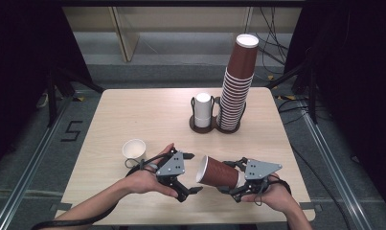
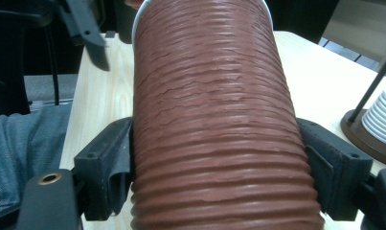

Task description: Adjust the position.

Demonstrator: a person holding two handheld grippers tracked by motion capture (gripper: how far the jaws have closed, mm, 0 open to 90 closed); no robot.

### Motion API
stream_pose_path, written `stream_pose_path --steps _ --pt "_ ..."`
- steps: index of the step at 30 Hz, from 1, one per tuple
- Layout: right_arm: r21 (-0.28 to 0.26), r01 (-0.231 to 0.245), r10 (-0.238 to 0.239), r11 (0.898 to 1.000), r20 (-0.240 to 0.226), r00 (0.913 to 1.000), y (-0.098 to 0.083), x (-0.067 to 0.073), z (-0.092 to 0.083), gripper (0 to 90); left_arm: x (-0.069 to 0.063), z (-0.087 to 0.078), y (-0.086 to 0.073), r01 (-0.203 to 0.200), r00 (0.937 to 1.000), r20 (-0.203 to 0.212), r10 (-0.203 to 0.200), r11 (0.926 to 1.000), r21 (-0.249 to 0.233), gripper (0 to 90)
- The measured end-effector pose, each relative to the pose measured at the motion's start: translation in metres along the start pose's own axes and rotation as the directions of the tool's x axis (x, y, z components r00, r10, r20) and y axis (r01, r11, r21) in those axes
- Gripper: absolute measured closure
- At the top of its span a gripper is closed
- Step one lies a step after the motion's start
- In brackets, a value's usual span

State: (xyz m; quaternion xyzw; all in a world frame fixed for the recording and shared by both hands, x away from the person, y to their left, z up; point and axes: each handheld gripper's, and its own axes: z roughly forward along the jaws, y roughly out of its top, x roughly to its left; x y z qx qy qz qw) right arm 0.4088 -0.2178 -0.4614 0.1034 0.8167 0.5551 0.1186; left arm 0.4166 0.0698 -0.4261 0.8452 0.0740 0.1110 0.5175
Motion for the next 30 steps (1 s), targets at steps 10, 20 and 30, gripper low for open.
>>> stream_pose_path --steps 10,20,30 --pt "-0.009 0.038 -0.038 0.999 -0.017 0.9991 0.005 0.005 0.003 21.1 0.001 0.003 0.0 0.015 0.9987 0.049 -0.015 0.9998 0.009 0.0" --pt "-0.003 0.063 -0.064 0.998 -0.057 0.9964 0.008 0.008 0.01 21.2 0.003 0.008 -0.001 0.038 0.9969 0.068 -0.039 0.9992 0.01 0.0" --pt "-0.008 0.066 -0.067 0.998 -0.074 0.995 0.01 0.009 0.013 21.2 0.002 0.013 -0.001 0.043 0.9951 0.088 -0.044 0.9989 0.021 0.0"
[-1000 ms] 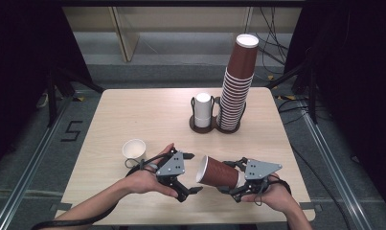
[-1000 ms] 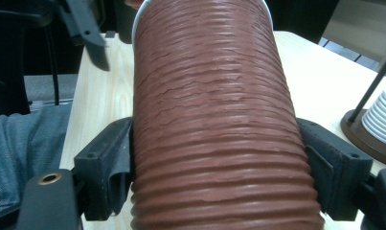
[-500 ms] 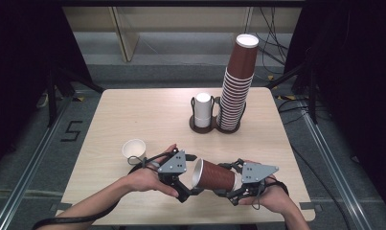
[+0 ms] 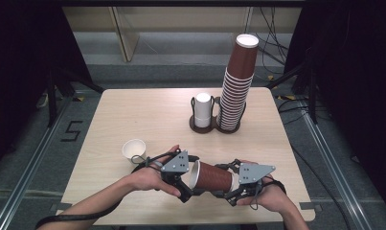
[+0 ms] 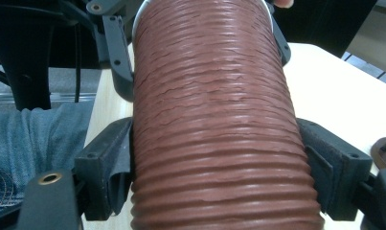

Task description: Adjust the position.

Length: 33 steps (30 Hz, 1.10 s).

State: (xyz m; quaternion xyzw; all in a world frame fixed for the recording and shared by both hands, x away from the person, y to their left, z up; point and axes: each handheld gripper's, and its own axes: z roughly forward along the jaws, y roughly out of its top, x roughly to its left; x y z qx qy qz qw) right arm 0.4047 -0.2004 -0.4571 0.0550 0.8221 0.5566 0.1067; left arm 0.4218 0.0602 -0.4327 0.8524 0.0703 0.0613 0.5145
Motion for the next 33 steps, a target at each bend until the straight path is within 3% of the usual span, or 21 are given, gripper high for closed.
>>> stream_pose_path --steps 8,20,28,33 --pt "0.002 0.015 -0.015 1.0 -0.008 0.9999 0.0019 -0.0014 0.0047 21.2 0.0003 0.0023 -0.0003 -0.002 1.0 0.004 0.002 0.9999 0.012 0.0" --pt "-0.006 0.028 -0.028 1.0 -0.021 0.9994 0.0047 -0.001 0.0077 21.2 -0.0008 0.005 0.0003 0.003 0.9999 0.017 -0.003 1.0 -0.01 1.4" --pt "-0.009 0.018 -0.019 1.0 -0.036 0.9992 0.0036 -0.0021 0.0083 21.2 -0.0015 0.0022 0.0 -0.006 0.9996 0.026 0.007 0.9999 -0.01 4.8" --pt "-0.002 0.001 -0.001 1.0 -0.049 0.9988 0.0033 -0.0027 0.0086 21.1 -0.0026 0.0006 0.0014 -0.033 0.9993 0.02 0.033 0.9994 -0.008 5.9"
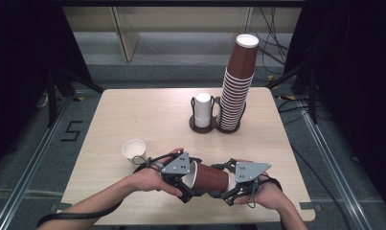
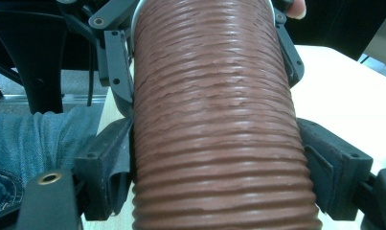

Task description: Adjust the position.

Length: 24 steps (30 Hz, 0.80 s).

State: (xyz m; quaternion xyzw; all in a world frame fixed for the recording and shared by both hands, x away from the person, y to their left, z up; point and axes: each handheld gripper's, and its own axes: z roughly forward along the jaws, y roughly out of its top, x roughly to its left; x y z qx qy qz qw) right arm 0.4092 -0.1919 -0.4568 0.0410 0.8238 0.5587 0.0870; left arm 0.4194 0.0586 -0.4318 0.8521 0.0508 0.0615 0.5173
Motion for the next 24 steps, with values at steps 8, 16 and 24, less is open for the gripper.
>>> stream_pose_path --steps 8,16,24 --pt "-0.002 0.0 0.0 1.0 0.002 1.0 0.001 0.0 0.002 21.0 -0.002 -0.003 0.005 -0.049 0.9987 -0.012 0.049 0.9985 0.023 7.5" --pt "0.011 -0.01 0.01 1.0 -0.004 0.9999 0.001 -0.001 0.004 20.9 -0.003 -0.003 0.007 -0.074 0.9971 -0.014 0.075 0.996 0.05 8.2" --pt "0.036 -0.016 0.016 0.999 -0.003 0.9999 0.001 0.0 0.005 20.1 -0.005 -0.003 0.011 -0.124 0.9919 -0.016 0.126 0.9871 0.101 8.3"
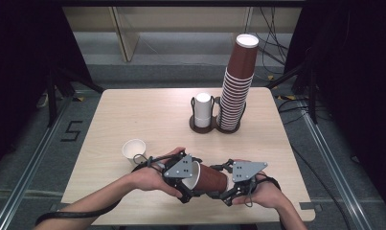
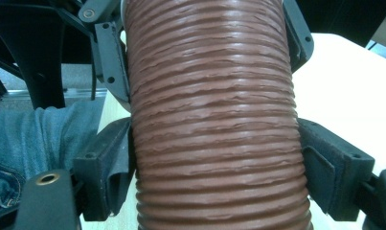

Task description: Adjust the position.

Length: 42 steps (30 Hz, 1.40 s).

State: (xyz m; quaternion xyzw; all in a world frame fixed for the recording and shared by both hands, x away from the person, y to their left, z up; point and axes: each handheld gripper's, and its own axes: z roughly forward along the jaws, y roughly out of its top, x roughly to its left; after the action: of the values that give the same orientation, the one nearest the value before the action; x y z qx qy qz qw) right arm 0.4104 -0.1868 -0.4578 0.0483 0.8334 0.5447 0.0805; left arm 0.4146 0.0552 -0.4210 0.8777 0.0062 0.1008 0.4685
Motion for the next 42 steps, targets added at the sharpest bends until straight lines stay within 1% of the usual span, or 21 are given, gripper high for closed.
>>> stream_pose_path --steps 3,8,10,11,12,13,15,16,17,20,21,23,24,25,26,29,30,34,37,41,42 --pt "0.034 0.001 -0.001 0.999 0.021 0.9998 -0.001 0.001 0.002 18.3 -0.001 -0.001 0.004 -0.058 0.9981 -0.017 0.059 0.9967 0.056 8.2" --pt "0.065 -0.01 0.008 0.998 0.044 0.999 -0.003 0.002 0.001 15.2 0.001 -0.003 0.008 -0.101 0.9938 -0.037 0.105 0.9897 0.101 8.2" --pt "0.08 -0.018 0.012 0.997 0.08 0.9967 -0.004 0.002 0.002 12.8 0.002 -0.003 0.011 -0.133 0.9895 -0.037 0.14 0.9795 0.151 8.1" --pt "0.081 -0.022 0.015 0.996 0.088 0.996 -0.005 0.002 0.002 12.1 0.002 -0.003 0.012 -0.153 0.9861 -0.035 0.162 0.9712 0.182 8.1" --pt "0.081 -0.022 0.015 0.996 0.088 0.996 -0.005 0.002 0.002 12.1 0.002 -0.003 0.012 -0.153 0.9861 -0.035 0.162 0.9712 0.182 8.1" --pt "0.095 -0.027 0.016 0.995 0.111 0.9936 -0.005 0.001 0.002 11.7 0.003 -0.004 0.014 -0.189 0.9796 -0.021 0.2 0.9535 0.235 8.1" --pt "0.114 -0.014 -0.001 0.993 0.128 0.9918 -0.006 0.001 0.001 11.6 0.003 -0.003 0.016 -0.198 0.9768 -0.029 0.212 0.9468 0.253 8.0" --pt "0.129 -0.016 -0.001 0.992 0.133 0.9912 -0.006 0.003 0.002 11.4 0.003 -0.003 0.016 -0.198 0.9768 -0.029 0.212 0.9468 0.253 8.1" --pt "0.146 -0.015 -0.005 0.989 0.139 0.9903 -0.006 0.003 0.002 11.4 0.004 -0.003 0.018 -0.21 0.9741 -0.022 0.225 0.9386 0.273 8.1" --pt "0.149 -0.005 -0.016 0.989 0.14 0.99 -0.004 0.005 0.005 11.5 0.006 -0.004 0.021 -0.224 0.9711 -0.013 0.239 0.9274 0.3 8.2" --pt "0.159 0.016 -0.04 0.987 0.147 0.9883 -0.003 0.005 0.005 11.4 0.006 -0.004 0.022 -0.229 0.9695 -0.012 0.245 0.9224 0.311 8.2" --pt "0.165 0.015 -0.04 0.986 0.149 0.988 -0.002 0.006 0.006 11.5 0.007 -0.003 0.023 -0.241 0.9662 -0.007 0.258 0.9109 0.335 8.3" --pt "0.165 0.015 -0.04 0.986 0.149 0.988 -0.002 0.006 0.006 11.5 0.007 -0.003 0.023 -0.241 0.9662 -0.007 0.258 0.9109 0.335 8.3" --pt "0.17 0.029 -0.056 0.985 0.161 0.9853 0.0 0.005 0.007 11.7 0.008 -0.004 0.025 -0.25 0.9637 0.003 0.267 0.8996 0.358 8.3" --pt "0.17 0.029 -0.056 0.985 0.161 0.9853 0.0 0.005 0.007 11.7 0.008 -0.004 0.025 -0.25 0.9637 0.003 0.267 0.8996 0.358 8.3" --pt "0.179 0.05 -0.08 0.983 0.167 0.9827 0.002 0.005 0.01 12.5 0.01 -0.004 0.028 -0.262 0.9604 0.013 0.278 0.8872 0.38 8.3" --pt "0.179 0.025 -0.057 0.983 0.173 0.9833 0.001 0.007 0.011 12.8 0.01 -0.004 0.028 -0.262 0.9604 0.013 0.278 0.8872 0.38 8.3" --pt "0.174 0.034 -0.065 0.984 0.177 0.982 0.003 0.007 0.014 14.3 0.012 -0.003 0.029 -0.266 0.959 0.018 0.283 0.8783 0.397 8.2" --pt "0.176 0.05 -0.084 0.983 0.187 0.9788 0.004 0.006 0.016 14.4 0.011 -0.002 0.029 -0.281 0.9553 0.036 0.294 0.8618 0.422 8.2" --pt "0.177 0.044 -0.077 0.983 0.187 0.9793 0.006 0.006 0.019 14.8 0.011 0.0 0.03 -0.287 0.9536 0.045 0.298 0.8534 0.435 8.1" --pt "0.177 0.044 -0.077 0.983 0.187 0.9793 0.006 0.006 0.019 14.8 0.011 0.0 0.03 -0.294 0.9513 0.049 0.304 0.8476 0.442 8.1"
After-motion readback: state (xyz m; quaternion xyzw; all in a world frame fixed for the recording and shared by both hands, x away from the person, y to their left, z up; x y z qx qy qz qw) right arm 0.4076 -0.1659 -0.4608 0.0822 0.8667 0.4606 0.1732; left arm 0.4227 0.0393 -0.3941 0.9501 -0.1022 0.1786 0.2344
